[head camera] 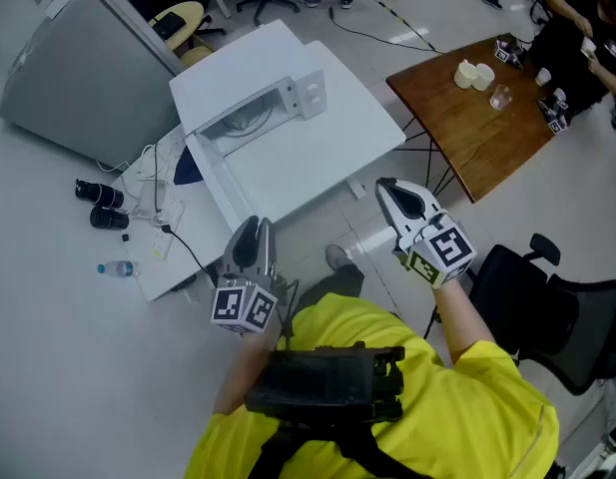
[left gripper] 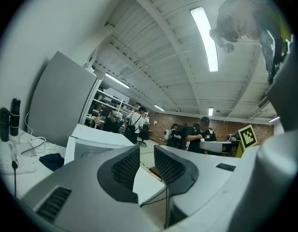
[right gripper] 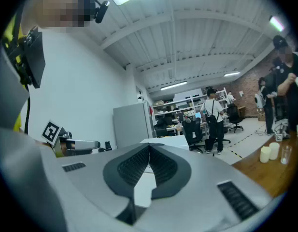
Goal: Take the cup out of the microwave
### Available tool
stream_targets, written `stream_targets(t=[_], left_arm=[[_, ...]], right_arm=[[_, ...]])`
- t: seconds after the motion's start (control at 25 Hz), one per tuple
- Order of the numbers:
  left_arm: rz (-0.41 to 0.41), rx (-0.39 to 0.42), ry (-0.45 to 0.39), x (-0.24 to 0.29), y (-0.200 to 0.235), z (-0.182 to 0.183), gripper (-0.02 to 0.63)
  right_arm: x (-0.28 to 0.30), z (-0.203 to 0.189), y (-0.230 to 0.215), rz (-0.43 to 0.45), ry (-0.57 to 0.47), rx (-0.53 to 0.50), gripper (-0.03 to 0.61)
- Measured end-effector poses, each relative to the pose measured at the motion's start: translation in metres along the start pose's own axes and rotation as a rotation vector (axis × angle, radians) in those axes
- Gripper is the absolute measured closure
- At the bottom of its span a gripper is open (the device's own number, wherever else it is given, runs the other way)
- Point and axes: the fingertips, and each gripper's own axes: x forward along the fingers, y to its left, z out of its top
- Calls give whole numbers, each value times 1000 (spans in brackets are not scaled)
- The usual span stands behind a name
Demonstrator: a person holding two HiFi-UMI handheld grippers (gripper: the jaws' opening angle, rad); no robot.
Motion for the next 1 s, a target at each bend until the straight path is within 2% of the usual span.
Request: stream_targets(t=[0.2,0.24,0.32,0.44,0.48,0.52,0.64,0.68,0.76,0.84,0.92,0.96,1.0], left_arm=[[140,102,40,55,48,9,529],[177,115,33,64,58,11,531],[229,139,8,75,72,17,611],[258,160,29,85,87,17,611],[270,156,42,88,94,15,611],[284,145,57,91,101,12,611],[334,103,86,101,121,2,611],[353,94,89,105,128,0,611],[391,79,93,113,144,-3,611],[426,56,95,120,159,-7,611],[450,25,90,124,170,-10,611],[458,11,90,126,173,-12,611],[462,3,93,128,176,-15,611]], right_arm=[[62,10,-38,12,15,-64,568],[76,7,-46,20,30,-63,536],[103,-4,-54,46,66,-60,528],[146,-23,-51,103,110,-56,528],[163,-30,-49,119,120,-54,485],[180,-38,-47,134,130,-53,393],[235,-73,-39,198,181,-58,374],[255,-86,-36,219,201,-64,330],[296,-107,-31,243,222,-83,292],[333,-125,-27,250,226,-110,213],[368,-151,-23,271,258,-132,209],[385,-166,-22,281,282,-139,169],[403,-179,-23,284,301,-146,167]])
